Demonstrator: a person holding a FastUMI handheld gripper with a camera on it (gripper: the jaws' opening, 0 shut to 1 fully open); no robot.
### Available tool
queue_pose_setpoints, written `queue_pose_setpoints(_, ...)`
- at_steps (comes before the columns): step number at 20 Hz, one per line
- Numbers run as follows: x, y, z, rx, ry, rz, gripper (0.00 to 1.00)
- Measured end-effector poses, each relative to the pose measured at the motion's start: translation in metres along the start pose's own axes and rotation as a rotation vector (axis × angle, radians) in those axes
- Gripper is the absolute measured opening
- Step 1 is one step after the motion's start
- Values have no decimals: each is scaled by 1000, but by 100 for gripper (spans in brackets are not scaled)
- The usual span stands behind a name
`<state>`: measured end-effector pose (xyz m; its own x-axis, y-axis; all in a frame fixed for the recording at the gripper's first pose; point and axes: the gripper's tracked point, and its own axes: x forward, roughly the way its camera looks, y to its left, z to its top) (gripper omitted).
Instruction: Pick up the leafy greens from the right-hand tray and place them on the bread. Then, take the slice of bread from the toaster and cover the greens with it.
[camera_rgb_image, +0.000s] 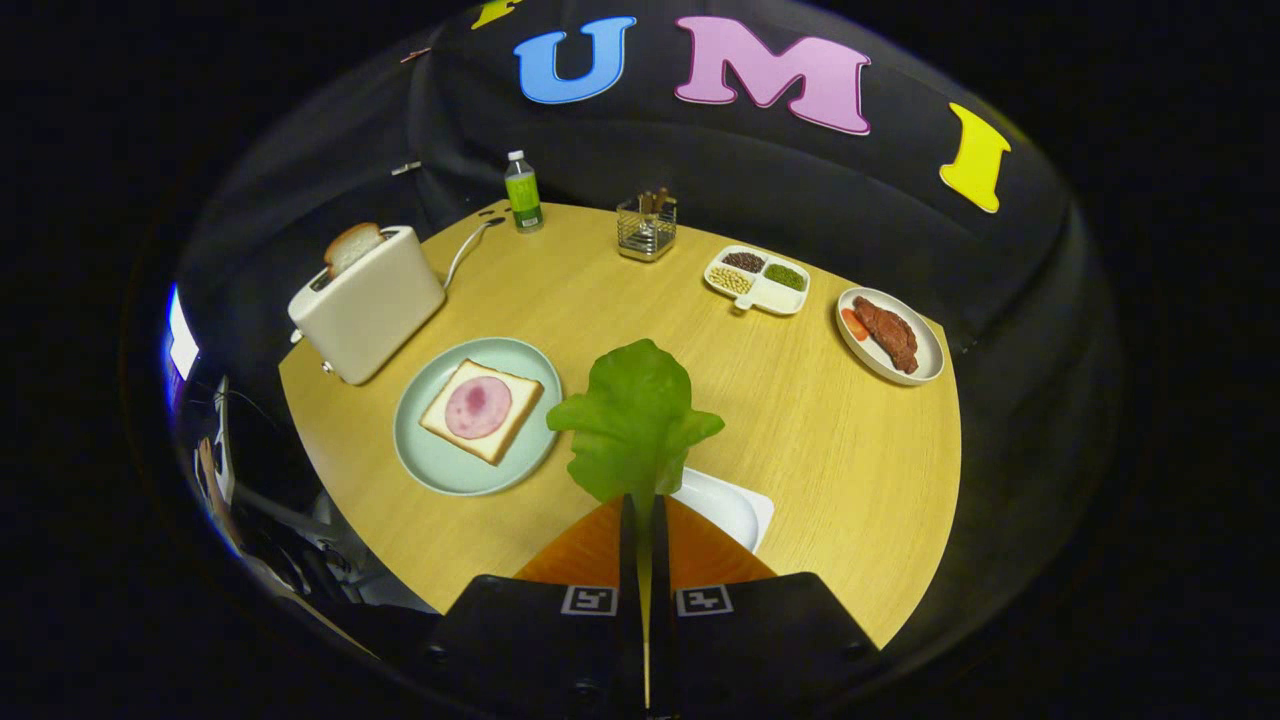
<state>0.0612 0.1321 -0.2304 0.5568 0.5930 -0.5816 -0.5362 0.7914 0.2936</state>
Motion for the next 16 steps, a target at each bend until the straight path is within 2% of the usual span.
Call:
queue_pose_setpoints(7, -11, 68, 39, -32, -46, 99, 7)
queue_pose_setpoints(13, 1, 124, 60, -47, -39, 187, 7)
queue_pose_setpoints(16, 13, 141, 66, -51, -23, 203, 8)
